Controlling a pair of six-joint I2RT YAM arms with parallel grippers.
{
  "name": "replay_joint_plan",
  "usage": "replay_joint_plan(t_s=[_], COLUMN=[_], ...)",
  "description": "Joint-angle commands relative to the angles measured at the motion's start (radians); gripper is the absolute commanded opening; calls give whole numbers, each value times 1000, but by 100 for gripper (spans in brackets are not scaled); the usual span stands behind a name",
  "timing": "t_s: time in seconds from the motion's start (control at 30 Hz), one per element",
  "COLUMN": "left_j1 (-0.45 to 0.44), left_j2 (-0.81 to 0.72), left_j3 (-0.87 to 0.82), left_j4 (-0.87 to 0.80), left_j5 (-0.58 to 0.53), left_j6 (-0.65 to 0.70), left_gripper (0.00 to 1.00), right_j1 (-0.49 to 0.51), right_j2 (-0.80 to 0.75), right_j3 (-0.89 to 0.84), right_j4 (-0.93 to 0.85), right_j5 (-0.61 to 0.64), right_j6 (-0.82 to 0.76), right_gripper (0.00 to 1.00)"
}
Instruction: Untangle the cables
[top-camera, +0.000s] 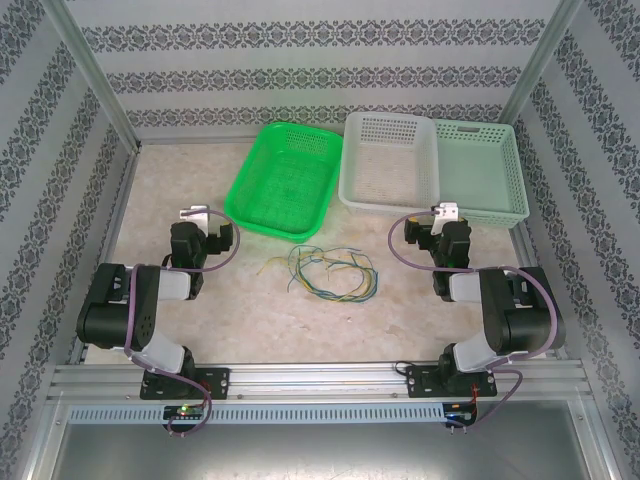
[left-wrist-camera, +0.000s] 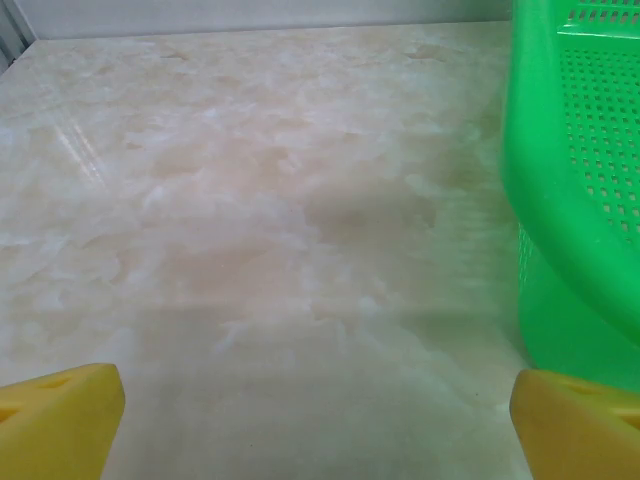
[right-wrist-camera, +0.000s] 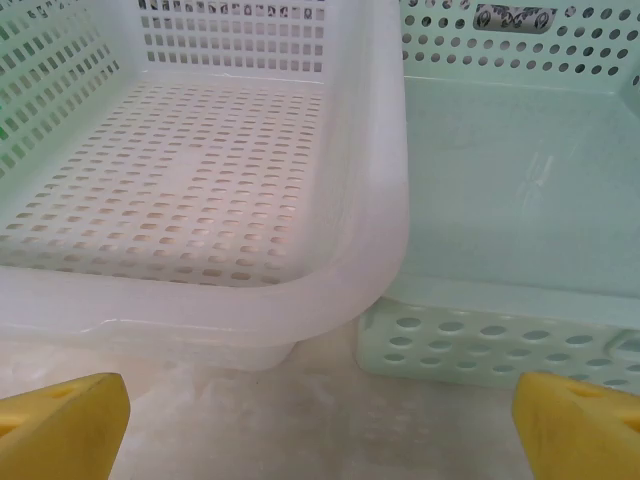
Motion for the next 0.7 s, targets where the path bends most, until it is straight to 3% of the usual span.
replay_joint_plan(t_s=[0.0,0.67], left_j1=[2,2], left_j2=[6,7], left_j3=[1,3], left_j4=[24,22], left_j5=[-10,-10], left_j6=[-6,-6], left_gripper=[100,100], right_j1=[3,-7], right_j2=[-3,-2], right_j3=[22,25], right_j4=[6,0], right_j5=[-5,-24], right_j6=[11,16], right_gripper=[98,98])
